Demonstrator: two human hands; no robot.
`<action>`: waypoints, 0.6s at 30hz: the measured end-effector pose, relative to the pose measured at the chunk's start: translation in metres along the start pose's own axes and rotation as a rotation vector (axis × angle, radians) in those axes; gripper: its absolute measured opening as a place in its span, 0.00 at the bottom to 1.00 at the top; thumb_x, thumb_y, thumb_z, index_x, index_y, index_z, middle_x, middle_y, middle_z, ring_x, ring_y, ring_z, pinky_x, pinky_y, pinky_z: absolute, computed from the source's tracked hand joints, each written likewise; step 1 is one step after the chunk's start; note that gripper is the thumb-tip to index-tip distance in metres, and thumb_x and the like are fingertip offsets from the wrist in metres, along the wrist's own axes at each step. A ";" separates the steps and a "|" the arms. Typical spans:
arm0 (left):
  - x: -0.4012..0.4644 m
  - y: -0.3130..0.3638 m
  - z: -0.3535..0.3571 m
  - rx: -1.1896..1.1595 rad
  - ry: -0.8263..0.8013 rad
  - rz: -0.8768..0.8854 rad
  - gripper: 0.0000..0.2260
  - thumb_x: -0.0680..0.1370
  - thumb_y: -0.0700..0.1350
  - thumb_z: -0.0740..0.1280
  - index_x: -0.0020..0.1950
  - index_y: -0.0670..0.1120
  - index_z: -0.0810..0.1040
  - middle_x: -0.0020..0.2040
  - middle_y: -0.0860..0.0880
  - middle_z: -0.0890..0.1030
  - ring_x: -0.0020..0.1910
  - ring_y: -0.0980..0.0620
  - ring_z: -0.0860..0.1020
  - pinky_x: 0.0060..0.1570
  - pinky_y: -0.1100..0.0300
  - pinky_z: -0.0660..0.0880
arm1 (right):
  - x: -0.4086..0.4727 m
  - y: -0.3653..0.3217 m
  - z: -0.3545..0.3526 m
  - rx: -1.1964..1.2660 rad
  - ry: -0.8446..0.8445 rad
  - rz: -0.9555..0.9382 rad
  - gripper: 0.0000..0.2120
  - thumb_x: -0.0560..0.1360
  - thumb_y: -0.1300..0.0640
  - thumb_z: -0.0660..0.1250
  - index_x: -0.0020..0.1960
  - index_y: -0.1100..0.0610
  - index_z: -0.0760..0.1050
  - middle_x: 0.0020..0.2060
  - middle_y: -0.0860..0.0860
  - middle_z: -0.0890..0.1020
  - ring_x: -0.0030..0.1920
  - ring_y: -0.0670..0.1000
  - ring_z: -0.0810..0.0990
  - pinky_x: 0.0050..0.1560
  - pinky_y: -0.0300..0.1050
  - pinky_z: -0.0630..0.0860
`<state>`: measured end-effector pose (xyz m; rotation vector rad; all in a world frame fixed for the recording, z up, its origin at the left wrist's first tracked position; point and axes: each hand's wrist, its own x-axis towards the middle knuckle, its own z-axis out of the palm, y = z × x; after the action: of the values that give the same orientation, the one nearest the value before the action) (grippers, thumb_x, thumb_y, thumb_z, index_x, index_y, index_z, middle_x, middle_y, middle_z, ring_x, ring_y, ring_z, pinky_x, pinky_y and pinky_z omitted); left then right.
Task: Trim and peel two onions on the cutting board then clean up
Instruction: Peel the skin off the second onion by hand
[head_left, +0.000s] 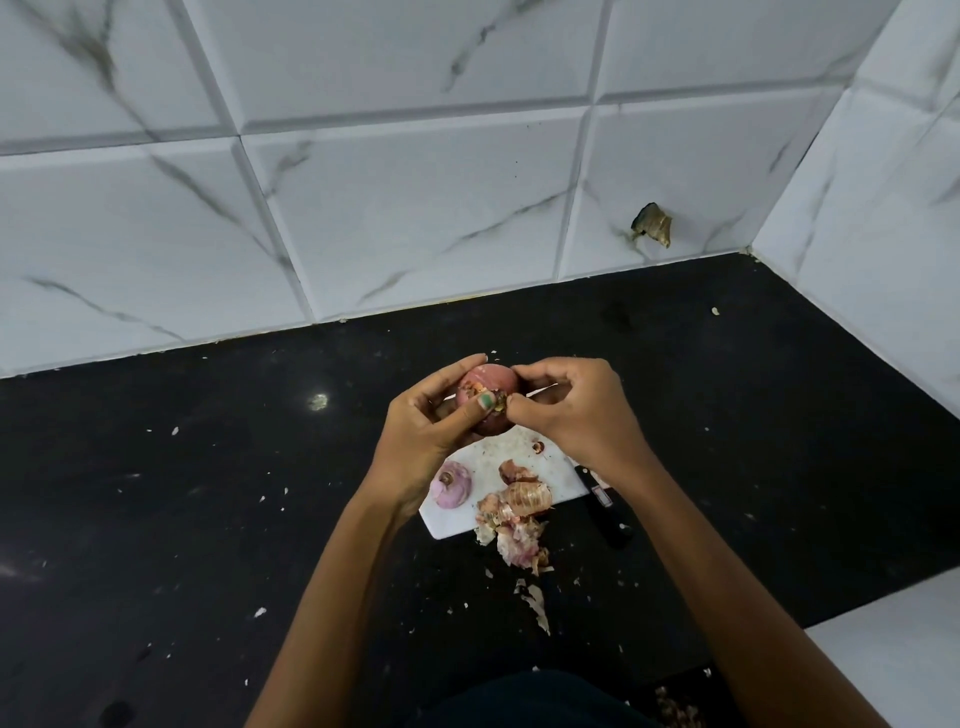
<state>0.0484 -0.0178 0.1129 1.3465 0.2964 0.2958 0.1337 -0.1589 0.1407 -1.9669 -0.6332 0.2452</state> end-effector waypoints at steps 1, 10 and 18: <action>0.000 -0.001 0.001 0.009 -0.001 0.002 0.20 0.73 0.42 0.70 0.64 0.46 0.78 0.58 0.47 0.82 0.56 0.49 0.82 0.49 0.58 0.80 | 0.000 0.000 -0.001 -0.001 -0.002 0.001 0.16 0.67 0.58 0.73 0.55 0.56 0.82 0.42 0.42 0.82 0.42 0.41 0.82 0.43 0.37 0.81; 0.001 -0.005 0.003 0.039 0.039 0.042 0.15 0.77 0.37 0.67 0.64 0.45 0.78 0.57 0.47 0.82 0.56 0.50 0.82 0.48 0.59 0.80 | 0.002 0.006 -0.007 0.036 0.034 -0.011 0.10 0.70 0.65 0.70 0.51 0.59 0.83 0.40 0.49 0.85 0.40 0.46 0.84 0.42 0.39 0.81; 0.003 -0.001 -0.003 -0.010 0.110 0.053 0.14 0.77 0.36 0.67 0.63 0.44 0.78 0.55 0.47 0.83 0.54 0.49 0.82 0.48 0.58 0.80 | -0.004 0.000 0.003 0.111 0.054 -0.064 0.08 0.70 0.56 0.75 0.49 0.55 0.82 0.43 0.47 0.84 0.43 0.43 0.83 0.42 0.35 0.79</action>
<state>0.0505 -0.0142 0.1109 1.3325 0.3507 0.4160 0.1286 -0.1588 0.1387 -1.8382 -0.6329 0.1835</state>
